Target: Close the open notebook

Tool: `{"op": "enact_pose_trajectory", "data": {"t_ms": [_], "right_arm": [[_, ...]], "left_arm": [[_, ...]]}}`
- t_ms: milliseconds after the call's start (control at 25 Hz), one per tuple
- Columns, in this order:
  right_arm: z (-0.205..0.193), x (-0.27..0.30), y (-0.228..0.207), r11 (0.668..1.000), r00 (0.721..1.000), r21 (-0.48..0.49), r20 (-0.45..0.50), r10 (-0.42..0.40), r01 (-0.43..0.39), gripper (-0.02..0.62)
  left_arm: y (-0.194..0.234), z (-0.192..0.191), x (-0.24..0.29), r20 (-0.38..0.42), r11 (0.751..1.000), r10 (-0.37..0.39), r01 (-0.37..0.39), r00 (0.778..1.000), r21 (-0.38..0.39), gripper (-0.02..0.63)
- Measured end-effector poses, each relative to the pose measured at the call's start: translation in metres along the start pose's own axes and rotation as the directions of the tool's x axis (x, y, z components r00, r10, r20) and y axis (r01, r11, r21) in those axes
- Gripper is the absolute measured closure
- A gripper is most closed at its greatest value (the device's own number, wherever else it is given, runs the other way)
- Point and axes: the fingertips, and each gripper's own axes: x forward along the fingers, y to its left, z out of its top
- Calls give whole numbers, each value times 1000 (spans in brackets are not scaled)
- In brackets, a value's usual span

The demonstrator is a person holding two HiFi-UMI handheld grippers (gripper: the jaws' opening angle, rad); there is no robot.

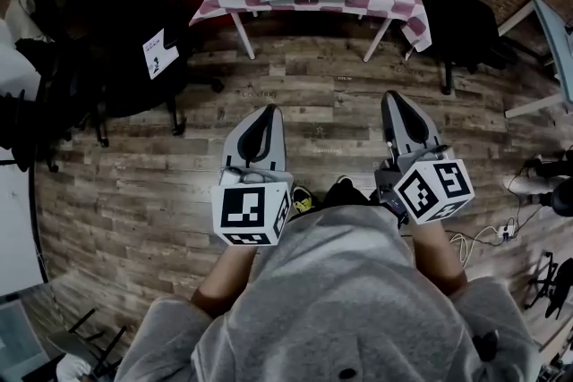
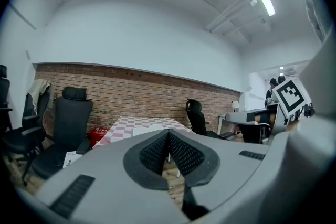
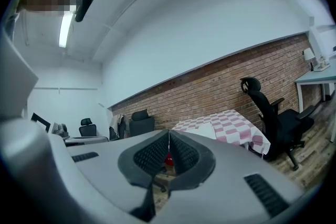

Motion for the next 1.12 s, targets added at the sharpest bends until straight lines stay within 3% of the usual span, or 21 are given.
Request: {"op": "enact_pose_trajectory", "data": {"t_ms": [1120], "right_arm": [[-4,25,-9,999,1000,-42,6,-5,5,569]], "left_arm": [[5,-2,31,-25,999,-33,33,999,34,597]]}}
